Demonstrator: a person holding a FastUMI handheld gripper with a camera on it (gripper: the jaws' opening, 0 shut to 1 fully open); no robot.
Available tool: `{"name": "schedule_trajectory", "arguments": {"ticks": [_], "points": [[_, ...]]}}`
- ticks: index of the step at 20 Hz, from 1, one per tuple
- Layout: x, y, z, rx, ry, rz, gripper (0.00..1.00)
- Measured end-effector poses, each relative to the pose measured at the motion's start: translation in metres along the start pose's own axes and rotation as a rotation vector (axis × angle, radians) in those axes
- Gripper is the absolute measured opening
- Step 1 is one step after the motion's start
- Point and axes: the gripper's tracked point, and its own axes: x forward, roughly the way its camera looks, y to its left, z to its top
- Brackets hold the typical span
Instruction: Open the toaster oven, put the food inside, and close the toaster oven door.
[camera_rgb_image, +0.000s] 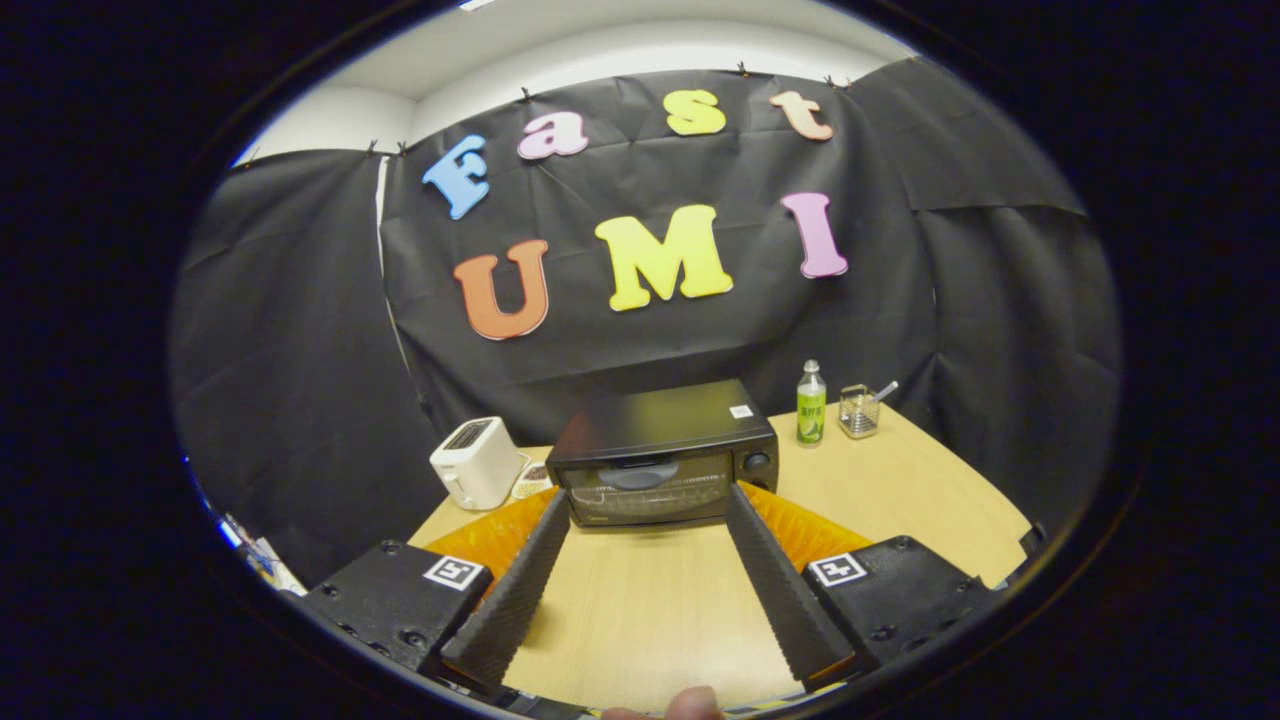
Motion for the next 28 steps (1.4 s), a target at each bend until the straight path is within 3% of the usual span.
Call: {"name": "schedule_trajectory", "arguments": {"ticks": [11,14,20,28], "points": [[0.206,0.006,-0.016,-0.076,0.158,0.011,1.0],[0.246,0.007,-0.038,-0.096,0.24,-0.009,1.0],[0.261,0.004,-0.049,-0.115,0.253,-0.108,1.0],[0.211,0.003,-0.091,-0.111,0.292,-0.092,1.0]]}}
